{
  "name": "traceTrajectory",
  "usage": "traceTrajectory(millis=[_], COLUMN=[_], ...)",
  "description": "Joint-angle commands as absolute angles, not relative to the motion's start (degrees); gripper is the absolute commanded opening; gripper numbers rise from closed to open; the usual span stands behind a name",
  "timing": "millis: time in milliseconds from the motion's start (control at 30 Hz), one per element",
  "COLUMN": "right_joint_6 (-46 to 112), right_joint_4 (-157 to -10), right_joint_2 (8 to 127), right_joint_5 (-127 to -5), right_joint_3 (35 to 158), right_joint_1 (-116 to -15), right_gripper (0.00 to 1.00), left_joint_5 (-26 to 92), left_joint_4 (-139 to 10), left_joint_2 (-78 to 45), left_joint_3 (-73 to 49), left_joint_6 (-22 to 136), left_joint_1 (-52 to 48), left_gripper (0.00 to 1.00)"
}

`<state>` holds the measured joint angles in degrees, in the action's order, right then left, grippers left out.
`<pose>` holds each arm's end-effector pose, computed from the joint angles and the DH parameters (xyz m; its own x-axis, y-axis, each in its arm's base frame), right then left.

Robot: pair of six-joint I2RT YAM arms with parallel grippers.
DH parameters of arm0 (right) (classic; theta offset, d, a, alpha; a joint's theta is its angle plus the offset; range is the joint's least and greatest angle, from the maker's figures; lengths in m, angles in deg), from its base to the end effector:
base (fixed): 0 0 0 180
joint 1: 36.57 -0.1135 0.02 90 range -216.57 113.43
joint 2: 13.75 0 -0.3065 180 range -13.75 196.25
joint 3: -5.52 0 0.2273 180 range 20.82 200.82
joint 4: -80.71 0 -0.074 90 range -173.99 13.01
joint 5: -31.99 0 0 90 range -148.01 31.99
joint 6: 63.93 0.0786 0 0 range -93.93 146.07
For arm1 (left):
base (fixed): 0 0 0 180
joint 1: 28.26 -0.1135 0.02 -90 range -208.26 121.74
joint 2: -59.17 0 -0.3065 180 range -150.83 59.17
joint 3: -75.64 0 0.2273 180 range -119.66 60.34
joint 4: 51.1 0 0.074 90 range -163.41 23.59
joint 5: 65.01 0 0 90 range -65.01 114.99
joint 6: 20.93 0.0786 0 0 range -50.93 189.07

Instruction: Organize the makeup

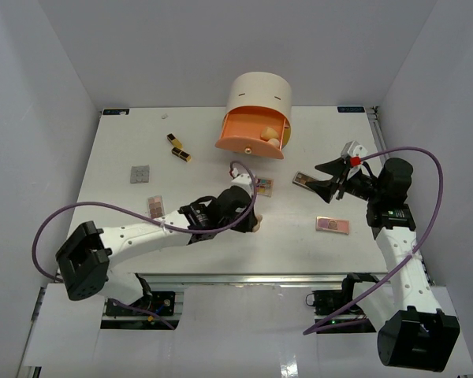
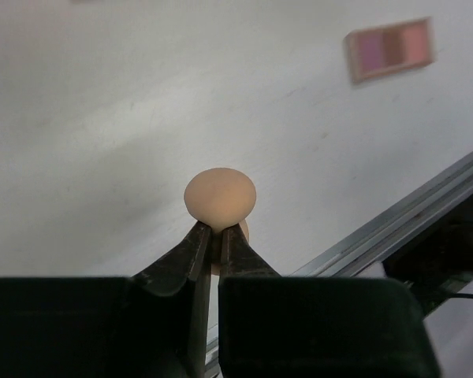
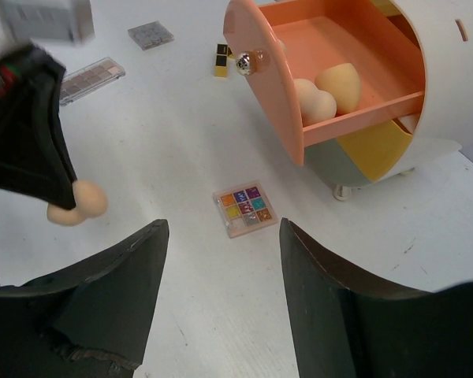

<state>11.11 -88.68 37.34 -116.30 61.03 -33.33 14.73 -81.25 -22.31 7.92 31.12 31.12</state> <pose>0.1723 0.0572 0.3571 0.1063 -0.1419 -0.9842 -0.8149 0.5547 -0.1680 0.1671 -0.2548 0.2576 -0.7591 0.0945 -0.6441 0.3990 0.8493 -0.3456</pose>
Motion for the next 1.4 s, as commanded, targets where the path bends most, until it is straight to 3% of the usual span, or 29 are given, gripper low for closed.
traceTrajectory(millis=[0, 233, 467, 767, 900, 1100, 1233, 1367], right_joint_6=[11.91, 11.54, 11.39, 10.95, 10.77, 10.32, 9.91, 9.78], right_joint_4=[-91.02, -91.05, -91.11, -91.02, -90.94, -90.85, -90.83, -90.85], right_joint_2=[37.45, 37.49, 38.18, 38.28, 38.74, 38.91, 38.99, 39.01], right_joint_5=[-117.78, -117.83, -118.38, -118.48, -118.48, -118.83, -119.63, -120.07], right_joint_3=[60.23, 59.79, 59.51, 59.32, 59.32, 59.13, 58.97, 58.78], right_joint_1=[-32.69, -32.53, -32.44, -32.44, -32.44, -32.44, -32.44, -32.44], right_gripper=[0.65, 0.65, 0.65, 0.65, 0.65, 0.65, 0.65, 0.65], left_joint_5=[8.93, 14.21, 17.72, 18.58, 18.50, 19.64, 20.20, 20.71], left_joint_4=[-84.50, -86.59, -87.96, -90.23, -90.32, -90.93, -91.55, -92.35], left_joint_2=[-16.75, -24.66, -38.32, -46.82, -48.27, -49.64, -49.71, -49.39], left_joint_3=[-4.17, -24.81, -41.79, -50.32, -50.58, -51.57, -52.76, -53.07], left_joint_6=[41.76, 49.98, 52.05, 52.54, 52.45, 51.93, 52.10, 52.46], left_joint_1=[30.37, 17.49, 10.71, 9.19, 8.91, 8.31, 8.15, 7.84], left_gripper=[0.00, 0.00, 0.00, 0.06, 0.20, 0.50, 0.59, 0.61])
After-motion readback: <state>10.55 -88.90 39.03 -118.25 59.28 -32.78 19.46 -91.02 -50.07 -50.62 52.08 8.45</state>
